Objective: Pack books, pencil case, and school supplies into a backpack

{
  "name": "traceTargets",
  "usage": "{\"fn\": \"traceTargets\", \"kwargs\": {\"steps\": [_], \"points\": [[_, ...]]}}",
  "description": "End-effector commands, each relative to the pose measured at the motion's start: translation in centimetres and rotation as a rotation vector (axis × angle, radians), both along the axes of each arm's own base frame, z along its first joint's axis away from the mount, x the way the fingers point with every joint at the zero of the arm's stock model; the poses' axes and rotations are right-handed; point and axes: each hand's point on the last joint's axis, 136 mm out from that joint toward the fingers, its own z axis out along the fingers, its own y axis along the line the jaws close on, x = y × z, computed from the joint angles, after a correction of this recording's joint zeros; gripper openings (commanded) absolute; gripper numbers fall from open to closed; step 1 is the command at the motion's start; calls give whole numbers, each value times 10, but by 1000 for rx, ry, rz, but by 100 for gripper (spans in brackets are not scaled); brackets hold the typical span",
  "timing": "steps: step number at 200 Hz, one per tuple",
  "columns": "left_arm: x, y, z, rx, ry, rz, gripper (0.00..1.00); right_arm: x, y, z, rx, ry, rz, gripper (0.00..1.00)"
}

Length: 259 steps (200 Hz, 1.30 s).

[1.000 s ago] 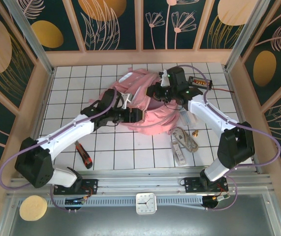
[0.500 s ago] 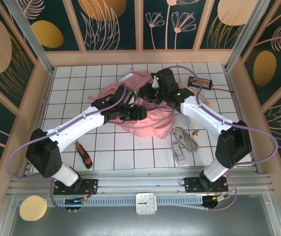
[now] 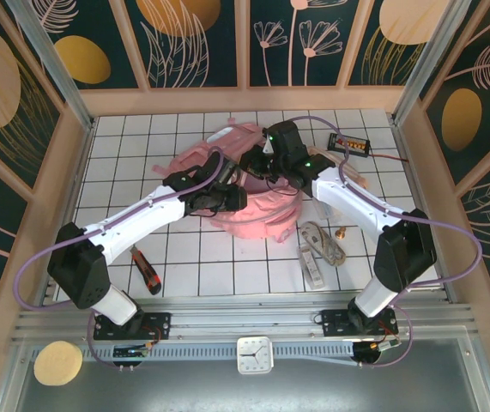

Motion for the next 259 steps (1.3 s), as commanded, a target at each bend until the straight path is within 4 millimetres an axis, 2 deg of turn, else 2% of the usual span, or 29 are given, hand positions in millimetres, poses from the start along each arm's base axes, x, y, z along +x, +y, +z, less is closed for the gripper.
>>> {"fn": "traceTargets", "kwargs": {"steps": [1, 13, 50, 84, 111, 129, 147, 173, 214, 259], "points": [[-8, 13, -38, 110, 58, 23, 30, 0, 21, 105, 236, -208, 28, 0], [-10, 14, -41, 125, 57, 25, 26, 0, 22, 109, 258, -206, 22, 0], [-18, 34, -50, 204, 55, 20, 0, 1, 20, 109, 260, -203, 28, 0], [-25, 62, -37, 281, 17, 23, 0, 3, 5, 97, 235, -195, 13, 0], [-32, 95, -37, 310, 28, 48, 0, 6, -13, 90, 194, -200, -8, 0], [-35, 108, -33, 302, 15, 48, 0, 7, -23, 87, 160, -207, -9, 0], [-35, 107, -29, 259, 10, 15, 0, 7, -26, 84, 116, -220, 3, 0], [-35, 87, -25, 152, 28, -77, 0, 5, -23, 80, 92, -244, 53, 0], [-36, 61, -25, 15, 56, -186, 0, -8, -5, 77, 118, -256, 153, 0], [-35, 61, -43, 16, 101, -198, 22, -11, -3, 79, 121, -262, 152, 0]]}}
